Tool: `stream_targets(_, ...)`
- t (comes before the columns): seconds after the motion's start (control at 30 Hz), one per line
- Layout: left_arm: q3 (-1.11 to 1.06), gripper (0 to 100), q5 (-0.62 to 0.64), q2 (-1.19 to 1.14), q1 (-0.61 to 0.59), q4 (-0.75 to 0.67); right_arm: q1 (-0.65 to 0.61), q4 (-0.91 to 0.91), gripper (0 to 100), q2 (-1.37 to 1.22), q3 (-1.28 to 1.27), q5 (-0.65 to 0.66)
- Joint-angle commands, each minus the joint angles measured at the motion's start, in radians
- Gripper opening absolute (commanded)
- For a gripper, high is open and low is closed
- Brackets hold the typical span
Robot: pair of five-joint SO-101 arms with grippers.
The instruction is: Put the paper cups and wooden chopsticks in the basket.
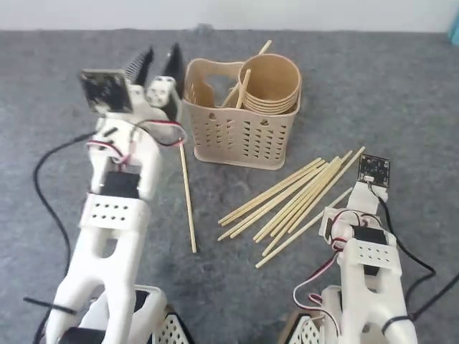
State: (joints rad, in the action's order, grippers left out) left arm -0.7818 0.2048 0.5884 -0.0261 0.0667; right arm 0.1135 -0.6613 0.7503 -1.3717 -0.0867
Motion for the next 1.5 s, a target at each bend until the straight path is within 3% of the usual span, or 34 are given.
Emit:
stream_targets(0.0, 0.136, 9, 0.011, 0.044, -0.084, 0.192, 0.01, 0.019, 12.2, 0.028, 0.008, 0.014)
stream_targets(0.27, 0.343, 7, 0.012, 0.043, -0.173, 0.787, 0.008, 0.019, 12.2, 0.031, 0.008, 0.014)
stream_targets(0.67, 0.395, 7, 0.017, 0.021, -0.169, 1.022, 0.008, 0.021, 12.2, 0.031, 0.009, 0.014)
stream_targets(0.8, 0.348, 7, 0.1, -0.075, -0.17, 1.046, 0.008, 0.021, 12.2, 0.031, 0.009, 0.014)
stream_targets(1.13, 0.344, 7, 0.106, -0.496, -0.091, 1.02, 0.008, 0.021, 12.2, 0.028, 0.009, 0.014)
stream_targets(1.47, 0.308, 7, 0.206, -0.566, -0.003, 0.898, 0.008, 0.021, 12.2, 0.03, 0.009, 0.014)
